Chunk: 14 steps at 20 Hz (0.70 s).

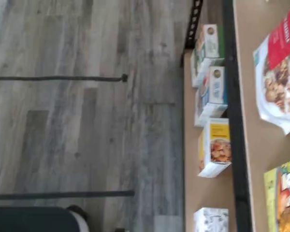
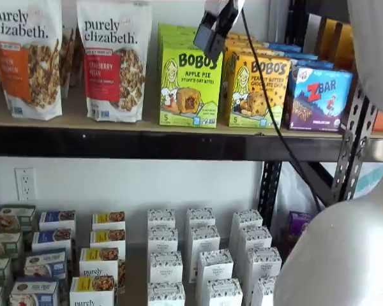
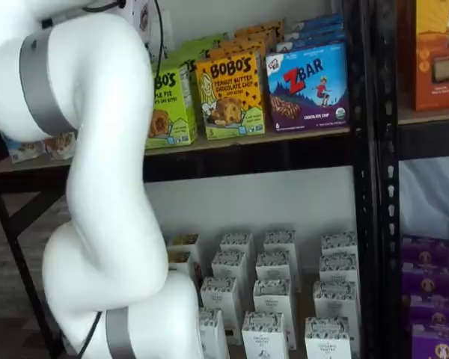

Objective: Pick the green box on the top shelf, the fourth from the left

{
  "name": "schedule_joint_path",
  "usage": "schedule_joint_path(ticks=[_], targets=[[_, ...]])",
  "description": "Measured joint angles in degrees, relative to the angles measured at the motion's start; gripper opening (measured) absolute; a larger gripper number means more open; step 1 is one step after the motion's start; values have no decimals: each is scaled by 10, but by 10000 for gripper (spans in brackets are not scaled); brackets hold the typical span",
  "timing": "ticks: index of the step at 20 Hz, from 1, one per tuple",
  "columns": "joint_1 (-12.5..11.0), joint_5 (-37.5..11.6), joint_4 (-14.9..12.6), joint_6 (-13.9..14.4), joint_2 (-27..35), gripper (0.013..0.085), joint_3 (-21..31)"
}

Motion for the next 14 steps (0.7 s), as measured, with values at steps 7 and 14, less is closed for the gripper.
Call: schedule_joint_path(ticks=[7,14], targets=[[11,-96,-1,4,-36,850,53],[18,-140,-12,5,-36,850,67]])
